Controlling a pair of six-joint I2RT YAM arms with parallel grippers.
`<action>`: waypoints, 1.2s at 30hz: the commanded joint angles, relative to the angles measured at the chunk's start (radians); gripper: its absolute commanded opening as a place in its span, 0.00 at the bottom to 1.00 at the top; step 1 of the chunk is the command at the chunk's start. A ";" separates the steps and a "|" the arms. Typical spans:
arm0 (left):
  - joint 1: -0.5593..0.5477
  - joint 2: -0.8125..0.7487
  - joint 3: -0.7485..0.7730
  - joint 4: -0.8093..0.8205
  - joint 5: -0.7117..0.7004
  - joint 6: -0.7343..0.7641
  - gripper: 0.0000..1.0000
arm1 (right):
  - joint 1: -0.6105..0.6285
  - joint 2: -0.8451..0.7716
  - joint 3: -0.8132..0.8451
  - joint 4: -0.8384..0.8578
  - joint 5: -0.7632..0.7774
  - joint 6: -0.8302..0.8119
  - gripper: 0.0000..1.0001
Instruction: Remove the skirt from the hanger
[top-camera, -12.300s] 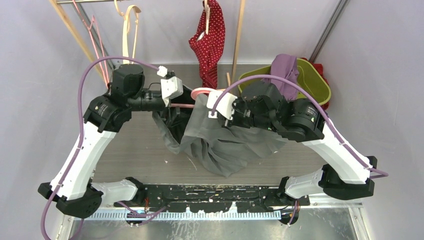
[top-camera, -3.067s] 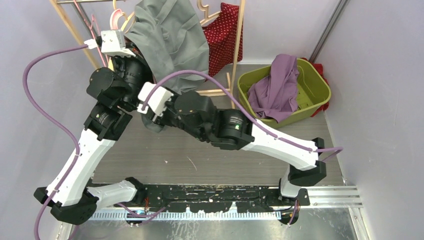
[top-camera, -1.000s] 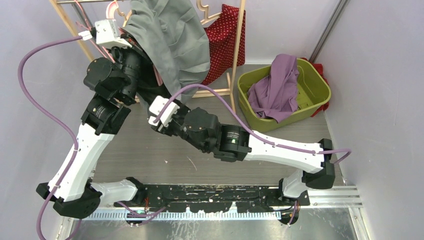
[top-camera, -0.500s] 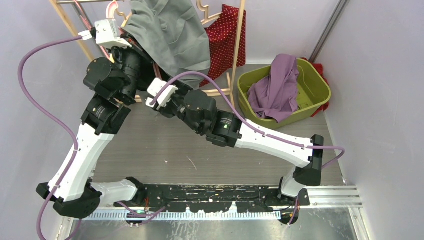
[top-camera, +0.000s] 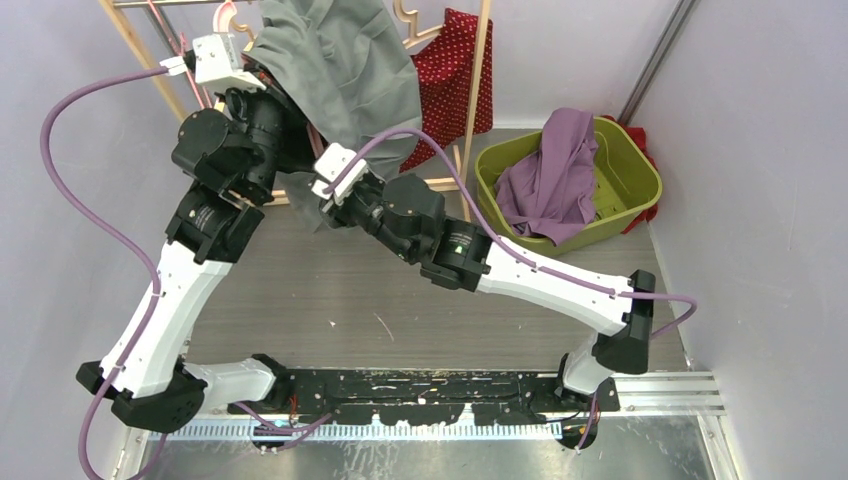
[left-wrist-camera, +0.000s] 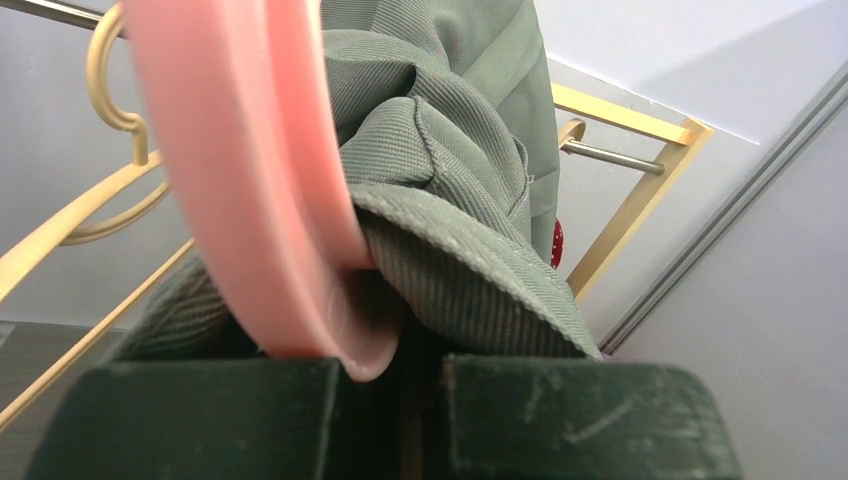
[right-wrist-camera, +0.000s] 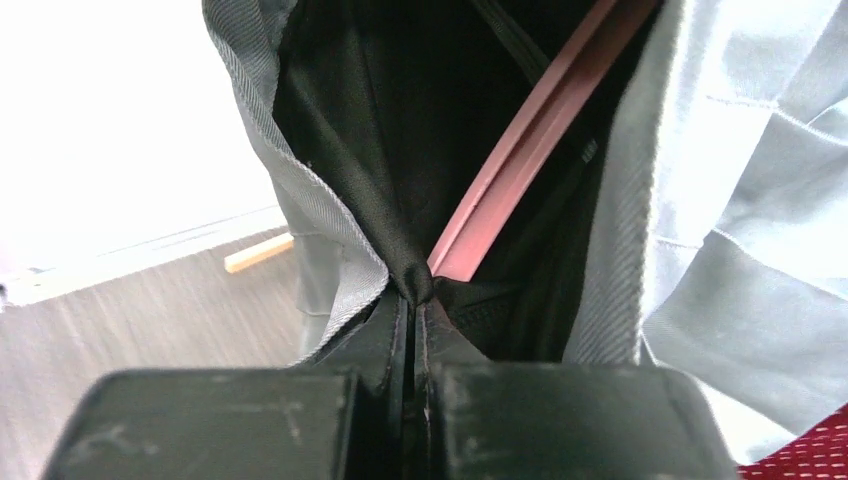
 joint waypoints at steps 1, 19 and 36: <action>-0.008 -0.019 0.067 0.103 0.018 -0.021 0.00 | -0.008 -0.089 -0.083 -0.002 -0.091 0.173 0.01; -0.008 0.011 0.146 0.104 0.020 -0.059 0.00 | 0.077 -0.141 -0.559 0.142 0.130 0.447 0.01; -0.007 -0.312 -0.077 -0.218 0.026 -0.014 0.00 | -0.094 -0.157 -0.432 0.121 0.332 0.103 0.01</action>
